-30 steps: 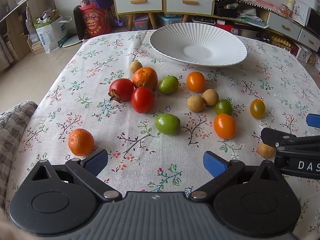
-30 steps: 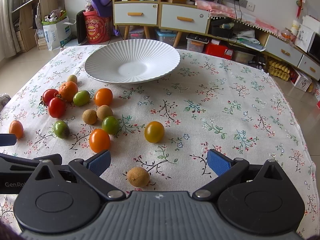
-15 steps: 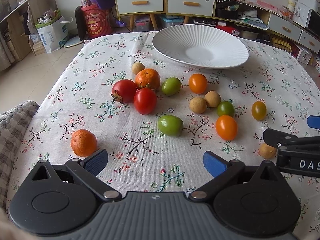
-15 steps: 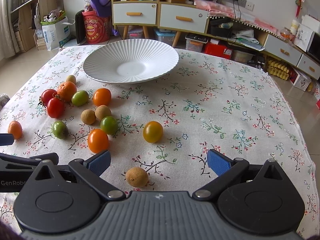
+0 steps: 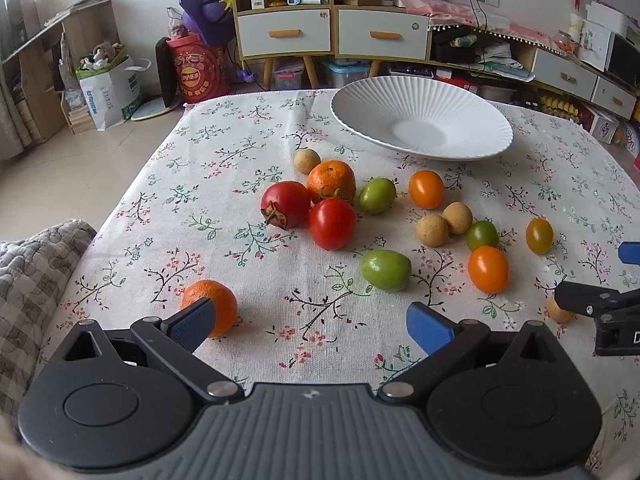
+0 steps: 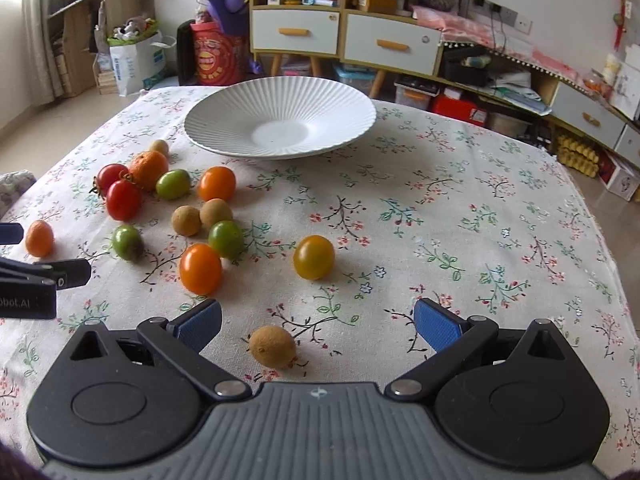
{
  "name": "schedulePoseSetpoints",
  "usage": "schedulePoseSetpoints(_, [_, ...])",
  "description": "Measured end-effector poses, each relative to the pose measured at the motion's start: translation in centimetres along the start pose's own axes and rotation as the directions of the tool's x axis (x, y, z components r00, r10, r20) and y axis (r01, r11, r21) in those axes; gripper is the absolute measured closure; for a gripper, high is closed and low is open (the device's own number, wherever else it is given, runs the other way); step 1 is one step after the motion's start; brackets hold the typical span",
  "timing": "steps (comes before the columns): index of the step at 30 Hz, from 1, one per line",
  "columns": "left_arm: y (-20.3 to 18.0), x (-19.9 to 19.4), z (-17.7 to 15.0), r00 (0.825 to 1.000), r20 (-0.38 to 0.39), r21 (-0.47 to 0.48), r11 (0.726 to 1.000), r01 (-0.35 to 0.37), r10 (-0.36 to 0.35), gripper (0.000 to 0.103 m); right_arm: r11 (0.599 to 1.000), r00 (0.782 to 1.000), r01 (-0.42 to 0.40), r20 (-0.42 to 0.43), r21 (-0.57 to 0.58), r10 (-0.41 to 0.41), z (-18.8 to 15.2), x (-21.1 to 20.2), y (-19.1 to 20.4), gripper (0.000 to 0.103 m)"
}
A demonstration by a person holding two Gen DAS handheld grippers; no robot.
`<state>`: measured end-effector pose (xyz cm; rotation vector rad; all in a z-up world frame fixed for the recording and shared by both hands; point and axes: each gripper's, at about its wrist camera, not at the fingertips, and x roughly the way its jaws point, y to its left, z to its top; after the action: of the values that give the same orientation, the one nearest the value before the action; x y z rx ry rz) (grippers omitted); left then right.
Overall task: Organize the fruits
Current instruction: 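Move the left tool to the mandarin while the right tool moves to the brown kiwi, then close the left tool on the mandarin while the right tool closes on the kiwi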
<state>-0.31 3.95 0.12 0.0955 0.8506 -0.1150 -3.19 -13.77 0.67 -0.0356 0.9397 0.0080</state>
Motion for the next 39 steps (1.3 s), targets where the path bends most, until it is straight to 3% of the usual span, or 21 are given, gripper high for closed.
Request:
schedulePoseSetpoints(6, [2.8,0.5,-0.6,0.99,-0.057,-0.041,0.991,0.127,-0.129,0.004,0.991,0.992,-0.113,-0.05,0.073,0.116,-1.0,0.3,-0.5,0.001])
schedulePoseSetpoints(10, [3.8,1.2,-1.1,0.987,-0.077,-0.061,0.989,0.138,-0.142,0.004,0.978,0.982,-0.16,-0.08,0.13,0.172,-2.0,1.0,-1.0,0.003])
schedulePoseSetpoints(16, [5.6,2.3,-1.5,0.99,-0.082,-0.138,0.985,0.106,-0.118,0.01,0.985,0.987,-0.152,-0.033,0.076,0.155,-2.7,0.8,-0.7,0.005])
schedulePoseSetpoints(25, [6.1,2.1,-1.9,0.997,-0.001,-0.135,0.988,0.073,-0.074,0.032,0.993,0.992,-0.119,0.043,-0.023,0.12,-2.6,0.9,0.5,0.036])
schedulePoseSetpoints(35, [6.6,2.3,-1.9,0.999,0.034,-0.12,0.993,0.007,-0.003,0.066,0.991,0.988,-0.12,0.089,-0.057,0.124,-2.4,0.7,1.0,0.07])
schedulePoseSetpoints(39, [6.8,2.4,-1.9,0.999,0.039,-0.13,0.992,0.012,-0.007,0.069,0.992,0.987,-0.123,0.099,-0.032,0.125,-2.2,1.0,0.7,0.078])
